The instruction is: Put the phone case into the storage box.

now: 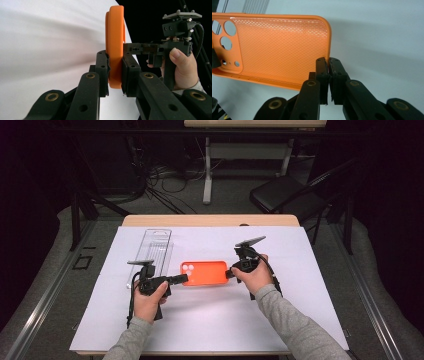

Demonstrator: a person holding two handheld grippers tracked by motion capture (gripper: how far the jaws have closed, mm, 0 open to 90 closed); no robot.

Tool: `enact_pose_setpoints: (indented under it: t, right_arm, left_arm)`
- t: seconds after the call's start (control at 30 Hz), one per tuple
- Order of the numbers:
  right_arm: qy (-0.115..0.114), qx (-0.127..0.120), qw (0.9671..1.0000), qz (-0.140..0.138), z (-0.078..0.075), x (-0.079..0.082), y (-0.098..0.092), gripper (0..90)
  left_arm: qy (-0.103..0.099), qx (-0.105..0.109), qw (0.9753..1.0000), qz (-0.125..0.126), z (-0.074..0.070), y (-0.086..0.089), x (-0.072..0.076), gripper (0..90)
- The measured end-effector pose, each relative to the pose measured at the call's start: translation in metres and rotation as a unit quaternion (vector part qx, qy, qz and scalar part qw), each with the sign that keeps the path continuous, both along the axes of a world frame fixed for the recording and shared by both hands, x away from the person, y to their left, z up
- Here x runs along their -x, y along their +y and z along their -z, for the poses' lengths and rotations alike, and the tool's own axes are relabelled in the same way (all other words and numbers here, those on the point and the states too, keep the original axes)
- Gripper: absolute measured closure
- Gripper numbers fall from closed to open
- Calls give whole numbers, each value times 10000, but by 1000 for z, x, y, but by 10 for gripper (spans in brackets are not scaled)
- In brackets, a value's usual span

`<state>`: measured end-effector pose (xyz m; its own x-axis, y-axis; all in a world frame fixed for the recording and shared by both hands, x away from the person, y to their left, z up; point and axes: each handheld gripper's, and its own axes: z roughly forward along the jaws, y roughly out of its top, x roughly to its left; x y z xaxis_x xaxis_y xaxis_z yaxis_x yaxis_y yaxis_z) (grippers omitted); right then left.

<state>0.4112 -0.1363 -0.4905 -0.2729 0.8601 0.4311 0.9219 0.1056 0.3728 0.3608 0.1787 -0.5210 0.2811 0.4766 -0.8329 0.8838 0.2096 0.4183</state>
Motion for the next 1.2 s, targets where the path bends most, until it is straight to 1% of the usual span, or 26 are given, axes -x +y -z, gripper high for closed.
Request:
enact_pose_setpoints:
  t: [0.17, 0.27, 0.37, 0.47, 0.53, 0.57, 0.6, 0.63, 0.73, 0.87, 0.9, 0.93, 0.97, 1.03, 1.07, 1.1, 1.13, 1.2]
  right_arm:
    - [-5, -31, 10000, -4, 2, 0, 0, 860]
    - [30, -35, 10000, -12, 3, 0, 0, 859]
    - [75, -54, 10000, 13, 4, 0, 1, 853]
    - [114, -53, 9999, -3, 4, 0, 0, 840]
    - [93, -63, 9999, -28, 4, 0, 0, 831]
    - [118, -63, 9999, -35, 4, 0, 0, 824]
    - [49, -103, 9999, -52, 4, 0, -1, 818]
    - [43, -114, 9999, -44, 4, 0, -1, 816]
    - [31, -132, 9999, -69, 3, 0, -2, 787]
    - [0, -254, 9997, -66, 0, 0, -5, 740]
    - [-13, -277, 9996, -104, 0, 0, -6, 727]
    - [22, -305, 9995, -83, -1, 1, -6, 718]
    - [18, -330, 9994, -119, -2, 2, -8, 706]
    - [-17, -350, 9991, -223, -3, 2, -10, 686]
    - [-64, -396, 9989, -224, -3, 3, -11, 678]
    - [-56, -384, 9990, -212, -5, 5, -12, 666]
    - [-183, -413, 9986, -268, -4, 5, -14, 650]
    - [-331, -386, 9980, -388, -5, 6, -17, 634]
  left_arm:
    - [3, 24, 10000, 6, 0, 1, 0, 785]
    - [33, 37, 10000, 36, 1, 2, -1, 785]
    - [80, 60, 9999, 12, 2, 2, -1, 786]
    - [73, 85, 9999, 31, 2, 2, -1, 787]
    - [77, 97, 9999, 47, 3, 2, -1, 787]
    - [78, 92, 9999, 45, 3, 2, -1, 787]
    - [76, 85, 9999, 42, 3, 2, -1, 787]
    - [79, 84, 9999, 44, 3, 2, -1, 787]
    - [73, 93, 9999, 26, 2, 2, -2, 787]
    - [38, 84, 10000, 29, 2, 4, -2, 787]
    - [39, 89, 10000, 22, 1, 4, -2, 787]
    - [29, 85, 10000, 31, 1, 5, -1, 787]
    - [20, 69, 10000, 26, 1, 5, -1, 787]
    - [4, 5, 10000, 39, 0, 5, -1, 787]
    - [9, -1, 10000, 51, 0, 5, -1, 786]
    - [4, -13, 10000, 72, 0, 5, -1, 786]
    - [-5, -25, 10000, 84, 0, 5, -1, 786]
    - [15, -23, 9999, 114, 0, 5, -1, 786]
